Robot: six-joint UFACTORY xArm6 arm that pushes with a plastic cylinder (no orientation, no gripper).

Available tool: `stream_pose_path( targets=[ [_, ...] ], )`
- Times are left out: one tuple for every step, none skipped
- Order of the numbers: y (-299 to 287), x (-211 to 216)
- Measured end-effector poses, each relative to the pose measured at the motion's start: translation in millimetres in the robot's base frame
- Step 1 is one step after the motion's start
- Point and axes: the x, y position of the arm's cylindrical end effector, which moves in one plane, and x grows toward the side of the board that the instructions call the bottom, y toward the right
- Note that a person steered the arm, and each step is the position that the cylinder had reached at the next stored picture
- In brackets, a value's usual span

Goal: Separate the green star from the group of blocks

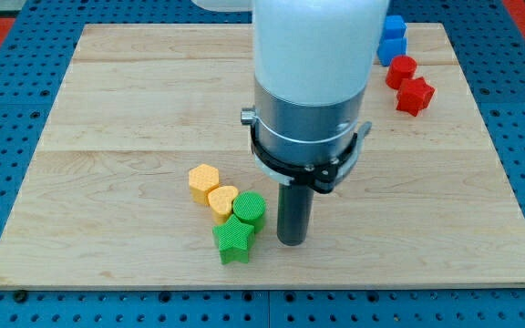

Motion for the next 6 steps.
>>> stream_pose_path(
  targets=[
    [-29,-8],
    [-49,-13],
    [-56,-16],
    [-74,-20],
    [-29,-14],
    [7,-13]
  ],
)
